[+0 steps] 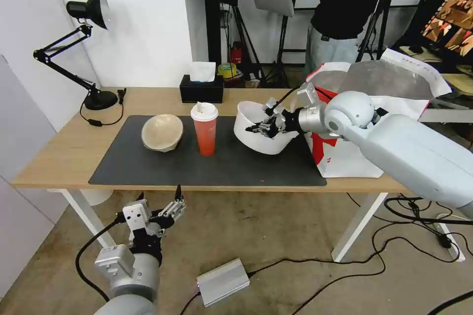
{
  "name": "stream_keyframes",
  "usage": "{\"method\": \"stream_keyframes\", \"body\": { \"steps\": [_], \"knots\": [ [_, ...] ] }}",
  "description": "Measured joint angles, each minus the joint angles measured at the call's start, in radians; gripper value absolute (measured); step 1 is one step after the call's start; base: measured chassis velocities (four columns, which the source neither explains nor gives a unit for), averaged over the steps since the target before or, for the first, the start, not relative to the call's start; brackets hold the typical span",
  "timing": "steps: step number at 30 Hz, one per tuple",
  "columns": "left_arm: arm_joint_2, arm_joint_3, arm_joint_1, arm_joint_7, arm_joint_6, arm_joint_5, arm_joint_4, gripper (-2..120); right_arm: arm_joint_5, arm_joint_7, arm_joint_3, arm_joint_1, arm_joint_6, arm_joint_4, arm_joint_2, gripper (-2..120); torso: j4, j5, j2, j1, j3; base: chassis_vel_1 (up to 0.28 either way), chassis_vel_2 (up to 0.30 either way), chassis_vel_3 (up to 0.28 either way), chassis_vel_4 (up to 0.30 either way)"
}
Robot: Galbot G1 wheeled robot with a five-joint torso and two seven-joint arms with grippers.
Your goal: Pick up the trash from the table and place it into the takeout bag.
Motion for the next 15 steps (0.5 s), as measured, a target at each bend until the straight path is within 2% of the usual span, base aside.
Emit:
{"method": "stream_keyframes", "body": {
  "steps": [15],
  "knots": [
    [0.002,-0.001,0.004,-0.002,-0.006,0.002,0.001,100,0.020,0.007,0.034,-0.065,-0.003,0.128,-0.079,0,0.0000,0.0000,0.000,0.000,0.000,0.000,0.000,0.000,0.000]
  ]
}}
